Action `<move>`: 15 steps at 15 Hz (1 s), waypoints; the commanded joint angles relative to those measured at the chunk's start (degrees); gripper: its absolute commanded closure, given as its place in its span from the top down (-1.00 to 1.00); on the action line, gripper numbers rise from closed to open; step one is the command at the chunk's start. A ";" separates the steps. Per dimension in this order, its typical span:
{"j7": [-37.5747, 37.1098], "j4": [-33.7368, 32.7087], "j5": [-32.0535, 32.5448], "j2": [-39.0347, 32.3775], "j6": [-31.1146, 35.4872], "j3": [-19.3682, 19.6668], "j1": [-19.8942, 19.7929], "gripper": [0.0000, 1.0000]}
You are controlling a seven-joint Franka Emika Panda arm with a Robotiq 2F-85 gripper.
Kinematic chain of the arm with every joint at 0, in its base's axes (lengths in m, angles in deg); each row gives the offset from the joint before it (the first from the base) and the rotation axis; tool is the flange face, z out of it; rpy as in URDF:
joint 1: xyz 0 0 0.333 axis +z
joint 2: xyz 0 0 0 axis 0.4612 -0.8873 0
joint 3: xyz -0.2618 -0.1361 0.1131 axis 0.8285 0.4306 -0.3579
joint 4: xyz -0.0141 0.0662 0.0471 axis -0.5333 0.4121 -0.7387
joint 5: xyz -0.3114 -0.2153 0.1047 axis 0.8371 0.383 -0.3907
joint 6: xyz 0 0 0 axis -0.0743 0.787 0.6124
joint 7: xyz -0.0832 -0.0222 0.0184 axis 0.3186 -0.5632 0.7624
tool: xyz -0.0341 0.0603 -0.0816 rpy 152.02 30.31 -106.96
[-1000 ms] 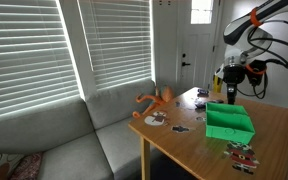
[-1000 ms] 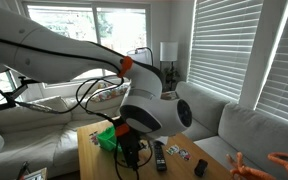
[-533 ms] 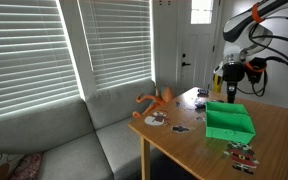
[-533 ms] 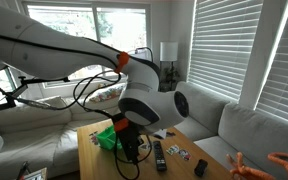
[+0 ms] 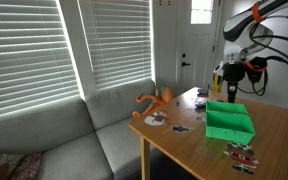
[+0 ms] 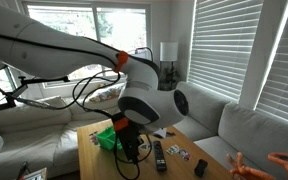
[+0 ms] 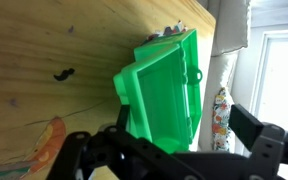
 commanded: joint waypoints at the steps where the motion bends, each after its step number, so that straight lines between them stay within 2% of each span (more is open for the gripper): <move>1: -0.56 0.09 0.87 1.42 -0.26 0.02 0.22 1.00; 15: -1.10 0.14 3.42 3.27 0.18 -0.17 1.03 1.00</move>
